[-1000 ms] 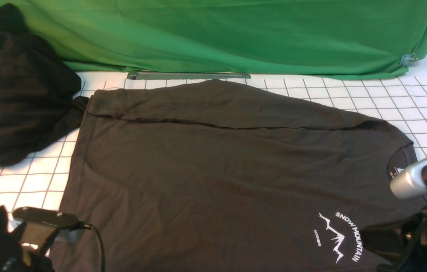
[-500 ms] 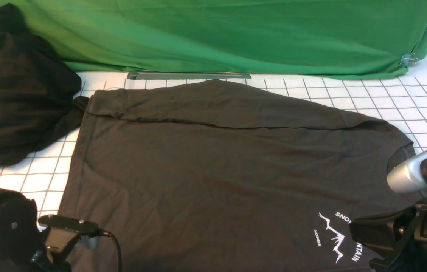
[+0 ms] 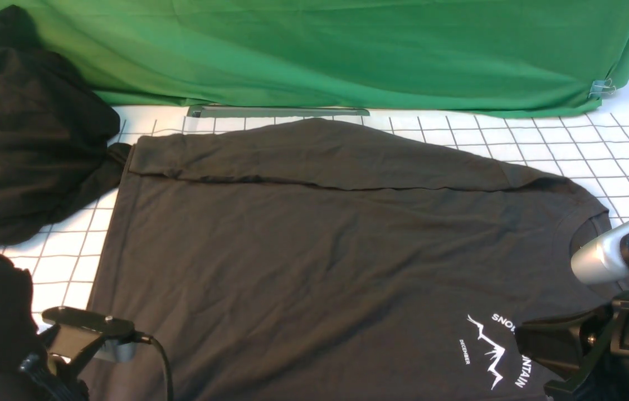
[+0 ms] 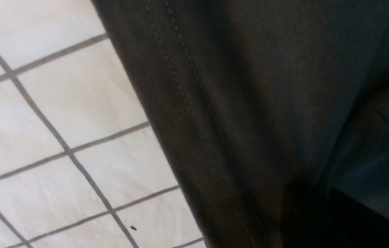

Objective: Fold a long-sleeved shirt over a white checkered tablecloth.
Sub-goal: 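Grasp the left edge of the dark T-shirt lying flat on the table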

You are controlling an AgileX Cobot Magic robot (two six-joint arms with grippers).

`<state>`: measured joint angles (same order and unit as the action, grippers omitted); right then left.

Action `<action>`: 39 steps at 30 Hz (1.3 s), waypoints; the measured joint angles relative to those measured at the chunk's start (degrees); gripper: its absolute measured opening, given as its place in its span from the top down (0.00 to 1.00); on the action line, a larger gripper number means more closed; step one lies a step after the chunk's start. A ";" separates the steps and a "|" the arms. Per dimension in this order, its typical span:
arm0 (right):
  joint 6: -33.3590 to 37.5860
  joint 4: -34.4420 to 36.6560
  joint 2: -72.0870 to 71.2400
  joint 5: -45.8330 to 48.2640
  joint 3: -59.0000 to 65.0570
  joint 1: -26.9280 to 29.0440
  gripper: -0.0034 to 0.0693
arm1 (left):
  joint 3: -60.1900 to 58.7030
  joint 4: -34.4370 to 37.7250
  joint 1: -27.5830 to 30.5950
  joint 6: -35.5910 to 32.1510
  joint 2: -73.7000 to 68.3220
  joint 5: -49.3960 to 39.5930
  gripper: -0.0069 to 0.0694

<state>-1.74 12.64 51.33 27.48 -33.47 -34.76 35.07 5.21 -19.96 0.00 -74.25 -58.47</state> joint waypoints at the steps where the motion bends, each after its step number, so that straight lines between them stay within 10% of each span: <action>1: 0.00 0.00 0.00 0.00 0.00 0.00 0.90 | 0.00 0.00 0.00 0.00 0.07 0.16 0.87; 13: 0.07 0.00 0.00 -0.45 0.00 0.00 0.88 | 0.00 -0.42 0.00 0.00 -5.18 6.66 0.51; 27: 0.11 0.00 0.00 -0.45 0.00 0.00 0.88 | 0.00 -0.37 0.00 0.00 -6.72 3.05 0.66; 39: 0.11 0.00 0.00 -0.69 0.00 0.00 0.87 | 0.00 3.06 0.00 -5.75 -6.72 6.04 0.59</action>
<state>-1.63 12.64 51.33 26.79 -33.47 -34.76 35.07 8.28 -19.96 -5.75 -80.97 -52.44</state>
